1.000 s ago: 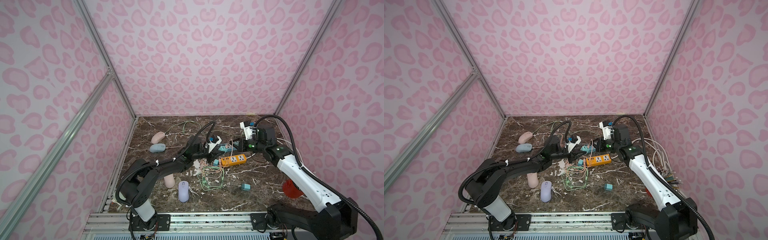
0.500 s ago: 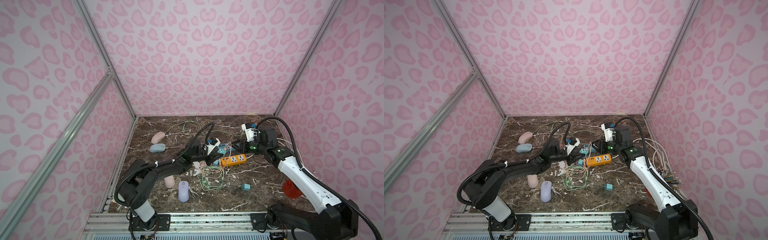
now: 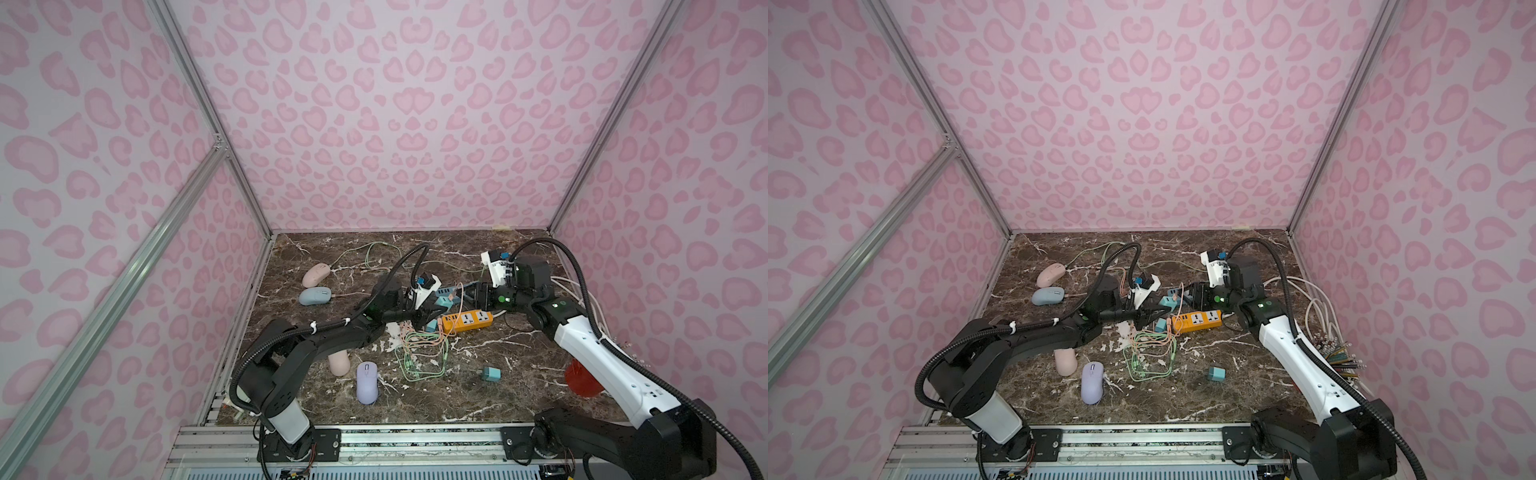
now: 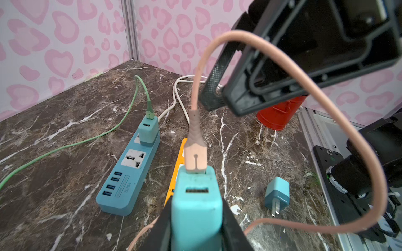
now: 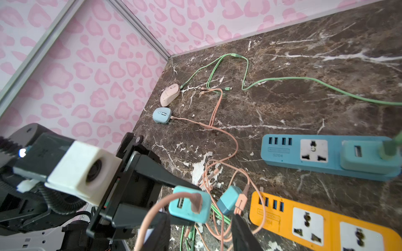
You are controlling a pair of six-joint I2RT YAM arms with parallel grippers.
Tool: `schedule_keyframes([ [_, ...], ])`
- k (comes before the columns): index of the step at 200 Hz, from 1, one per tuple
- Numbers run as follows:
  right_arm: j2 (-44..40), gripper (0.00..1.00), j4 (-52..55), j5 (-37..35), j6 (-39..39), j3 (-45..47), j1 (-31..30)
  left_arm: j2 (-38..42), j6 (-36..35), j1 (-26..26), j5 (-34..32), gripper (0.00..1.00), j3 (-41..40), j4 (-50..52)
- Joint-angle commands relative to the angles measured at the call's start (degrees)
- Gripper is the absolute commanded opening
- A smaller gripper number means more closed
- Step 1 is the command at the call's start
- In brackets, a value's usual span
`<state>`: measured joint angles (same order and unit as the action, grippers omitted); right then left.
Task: Unplug the wireless mouse
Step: Remove the power cord from the plug.
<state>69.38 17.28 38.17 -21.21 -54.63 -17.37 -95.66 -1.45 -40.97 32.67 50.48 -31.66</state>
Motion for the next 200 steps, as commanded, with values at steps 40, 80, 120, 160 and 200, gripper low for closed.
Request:
schedule_keyframes([
  [40,4.78,0.32,-4.80,-0.80,-1.61,-3.41,-1.66,-0.33,-0.13,0.01,0.92,0.03,0.41,-1.74],
  [80,4.19,0.00,-0.91,-5.63,0.37,-7.87,-1.15,-1.12,-0.15,0.01,1.02,0.03,-0.13,-1.65],
  [120,2.89,0.00,1.22,-7.77,1.61,-12.31,-0.07,-1.21,-0.04,0.01,0.30,0.03,-2.60,-2.11],
  [160,2.73,0.00,0.04,-7.26,1.12,-10.63,-0.08,-0.12,-0.65,0.19,-0.37,0.03,-3.85,-0.21],
  [200,2.33,0.00,1.08,-9.99,2.31,-9.53,-0.04,8.28,3.34,0.01,-11.47,0.03,-11.94,-1.95],
])
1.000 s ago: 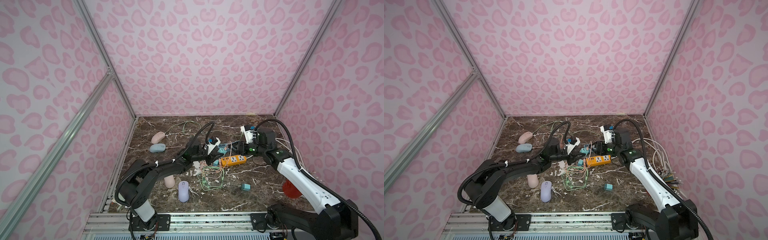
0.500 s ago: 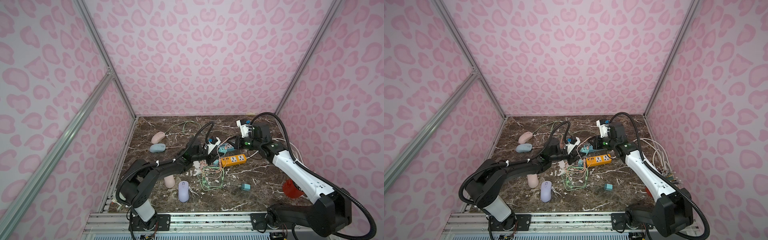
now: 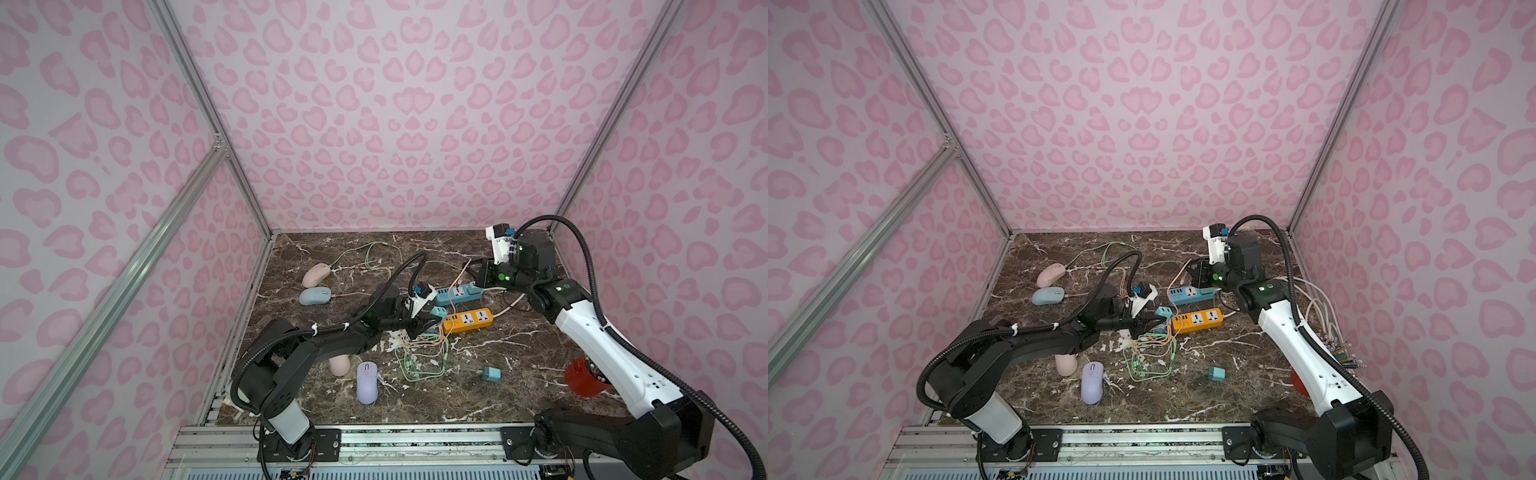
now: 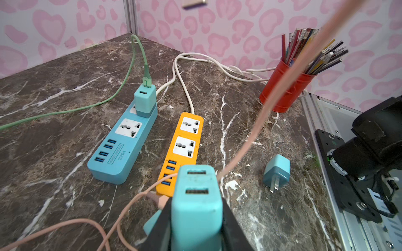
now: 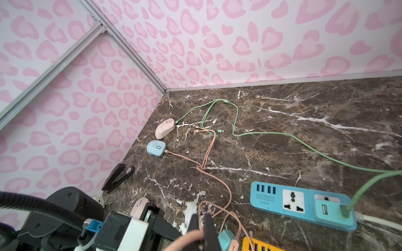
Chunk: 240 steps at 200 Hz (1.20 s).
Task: Unplug the wireless mouse
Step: Remove the power cord from the plug, then place the plug at the center of the board, then place the power cord at the center of the board.
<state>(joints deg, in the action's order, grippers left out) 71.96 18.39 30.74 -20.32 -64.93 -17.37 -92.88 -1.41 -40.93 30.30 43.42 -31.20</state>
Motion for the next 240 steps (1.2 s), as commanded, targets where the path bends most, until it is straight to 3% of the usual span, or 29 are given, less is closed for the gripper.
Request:
schedule_keyframes([
  [1,-0.33,0.00,0.02,-2.63,1.46,0.81,-0.08,5.95,3.50,-0.03,-9.73,0.03,-5.30,-2.57],
  [20,-0.33,0.00,0.51,-3.84,2.12,1.42,-0.04,15.02,4.76,-0.12,-20.81,0.02,-10.38,-0.82],
  [45,-0.33,0.00,-0.01,-3.23,2.21,2.65,-0.13,21.29,6.67,-0.03,-37.36,0.03,-7.34,19.13],
  [81,0.08,0.00,0.13,-6.07,2.40,3.08,-1.48,23.66,15.10,-0.12,-39.85,0.02,-7.33,38.98],
  [105,1.42,0.00,0.62,-9.93,3.30,3.05,-4.90,23.47,24.49,-0.03,-46.38,0.02,-8.49,48.47],
  [176,10.66,0.00,-1.02,-16.38,2.48,-0.71,-17.46,12.17,24.29,-0.12,-35.48,0.03,-4.58,46.99],
  [195,14.30,0.00,0.34,-16.86,2.34,-2.38,-20.06,10.65,23.83,-0.19,-34.60,0.19,-4.97,45.88],
  [225,17.21,0.00,-2.37,-18.35,0.09,-0.47,-23.87,11.74,23.78,-0.21,-32.91,0.34,-6.40,43.86],
  [240,18.54,0.00,-3.10,-18.80,-0.79,0.39,-25.30,13.75,23.31,-0.25,-32.63,0.51,-5.98,44.66],
])
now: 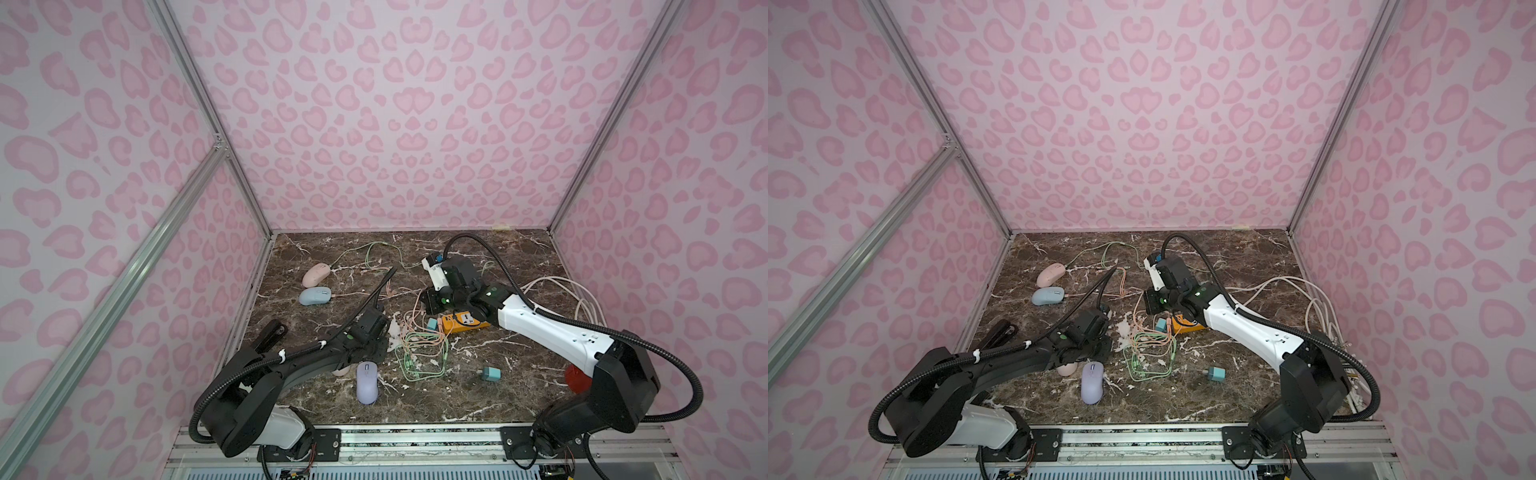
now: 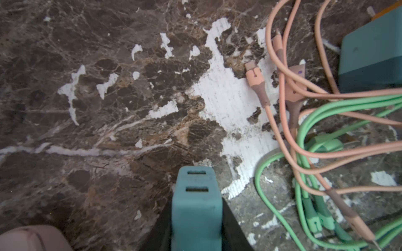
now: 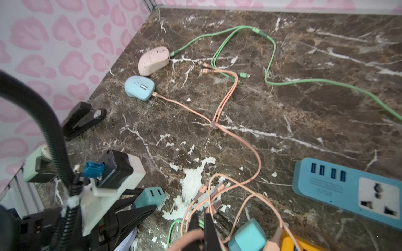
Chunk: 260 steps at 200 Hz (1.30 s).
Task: Unplug the wireless mouse
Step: Place the power cord at the center of the board, then pick up the mouse from the center of the board.
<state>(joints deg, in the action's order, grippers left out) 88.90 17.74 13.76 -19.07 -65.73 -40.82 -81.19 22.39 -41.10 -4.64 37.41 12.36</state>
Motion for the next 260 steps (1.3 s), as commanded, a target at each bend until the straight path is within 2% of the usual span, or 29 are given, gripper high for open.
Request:
schedule_keyframes([
  [1,1.70,0.00,-2.44,-1.90,-2.08,1.21,-1.87,2.16,-0.50,-0.05,2.29,0.52,0.12,1.18],
  [9,2.20,0.02,-2.26,-2.68,-1.93,1.42,-2.52,4.64,-0.46,-0.03,1.47,0.59,0.56,2.11],
  [30,1.40,0.41,-0.70,-7.55,0.00,1.72,-4.37,12.54,-0.57,0.13,-3.22,0.70,3.33,7.31],
  [45,-0.78,0.51,0.35,-11.15,1.49,1.58,-4.96,17.58,-1.43,0.55,-7.00,0.73,5.94,11.64],
  [63,-3.03,0.52,0.12,-10.26,3.59,1.12,-4.94,23.27,-2.41,1.40,-9.30,0.73,8.36,15.28],
  [93,-0.53,0.49,-2.66,1.69,4.29,-1.42,-4.43,32.33,-2.69,2.69,-9.68,0.73,11.38,17.92],
  [111,5.55,0.47,-3.89,8.86,2.57,-5.99,-4.37,35.31,-4.59,2.78,-8.92,0.73,13.84,19.96],
  [126,12.23,0.47,-3.17,10.76,2.75,-11.67,-5.30,36.05,-7.26,2.78,-9.07,0.71,15.76,22.13],
  [148,24.17,0.47,1.39,14.65,1.98,-25.64,-6.29,37.55,-10.25,2.93,-11.67,0.70,16.50,23.37],
  [170,33.54,0.46,-0.42,17.64,-6.45,-33.55,-7.83,40.48,-11.43,3.13,-10.53,0.69,16.65,23.39],
  [188,38.04,0.50,-4.45,17.13,-15.03,-36.89,-9.30,41.82,-12.10,3.13,-10.71,0.69,17.12,25.84],
  [221,41.66,0.57,-20.22,14.87,-32.46,-34.02,-10.89,46.10,-12.68,3.13,-9.37,0.66,15.57,26.40],
  [260,47.49,0.57,-26.92,6.87,-42.36,-33.54,-10.65,50.32,-12.27,3.13,-8.17,0.65,14.62,25.29],
])
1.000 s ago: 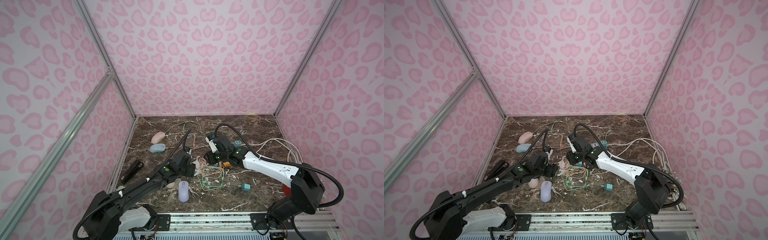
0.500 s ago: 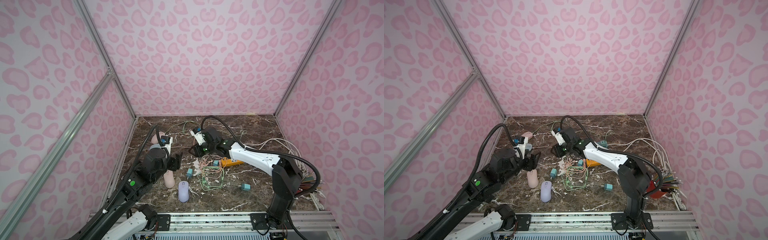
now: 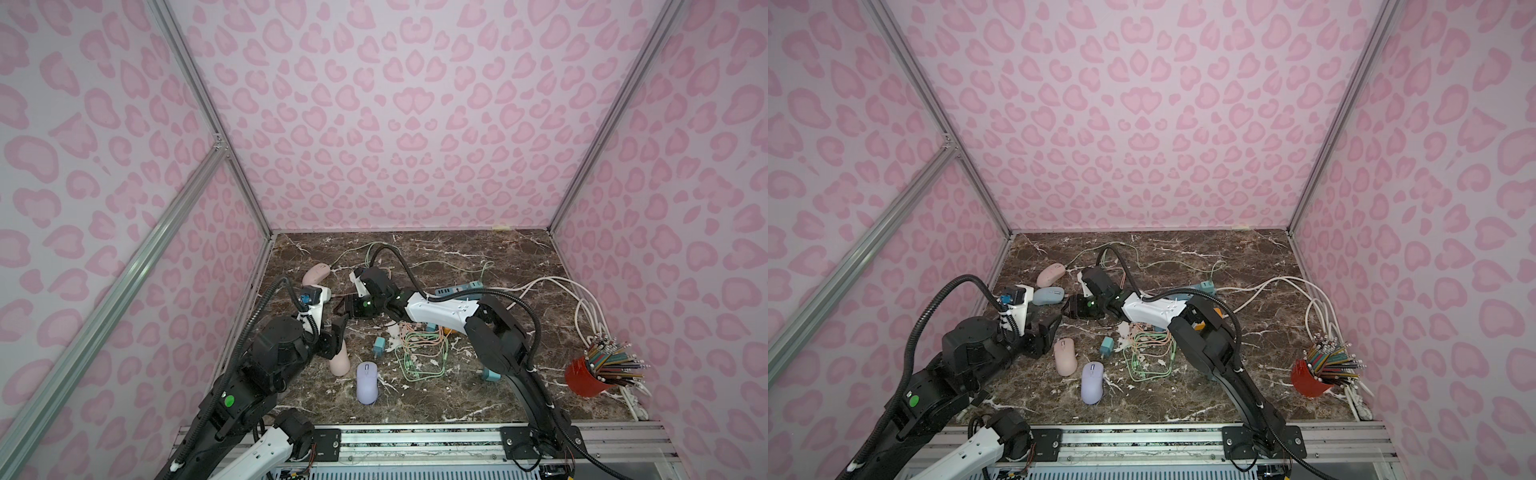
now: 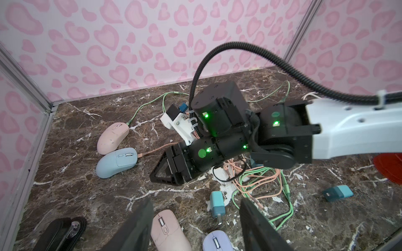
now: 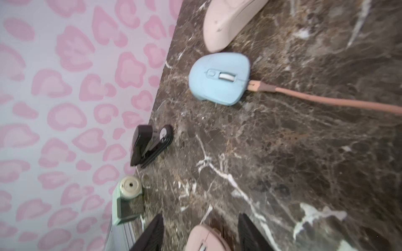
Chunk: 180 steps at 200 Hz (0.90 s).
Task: Unplug the wireless mouse
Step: Pick up the mouse from the center of the board.
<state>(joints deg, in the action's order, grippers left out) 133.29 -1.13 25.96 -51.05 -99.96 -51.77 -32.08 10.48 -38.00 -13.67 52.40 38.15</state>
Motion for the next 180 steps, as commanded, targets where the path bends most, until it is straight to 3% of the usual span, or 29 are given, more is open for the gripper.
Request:
schedule_keyframes([
  [1,3.28,0.57,-8.30,-5.40,-10.52,0.71,0.33,1.26,-0.36,0.03,0.85,0.65,-0.37,-0.47],
  [33,5.89,0.56,-16.16,-9.18,-16.95,3.82,0.46,1.76,0.15,0.03,3.03,0.64,-0.89,-0.44],
  [71,9.24,0.55,-22.28,-10.60,-17.79,4.67,1.30,1.14,-0.04,0.03,4.26,0.63,-0.81,-0.53],
  [101,13.16,0.50,-27.26,-13.17,-23.81,3.78,2.32,1.89,0.04,0.03,4.40,0.60,-1.40,-0.35],
  [162,19.47,0.49,-22.99,-15.26,-24.06,-6.58,3.12,0.96,-0.23,0.05,4.18,0.58,-1.34,-0.44],
  [180,21.54,0.41,-21.46,-14.56,-24.10,-10.10,3.37,0.74,-0.20,0.03,3.83,0.58,-1.34,-0.42],
])
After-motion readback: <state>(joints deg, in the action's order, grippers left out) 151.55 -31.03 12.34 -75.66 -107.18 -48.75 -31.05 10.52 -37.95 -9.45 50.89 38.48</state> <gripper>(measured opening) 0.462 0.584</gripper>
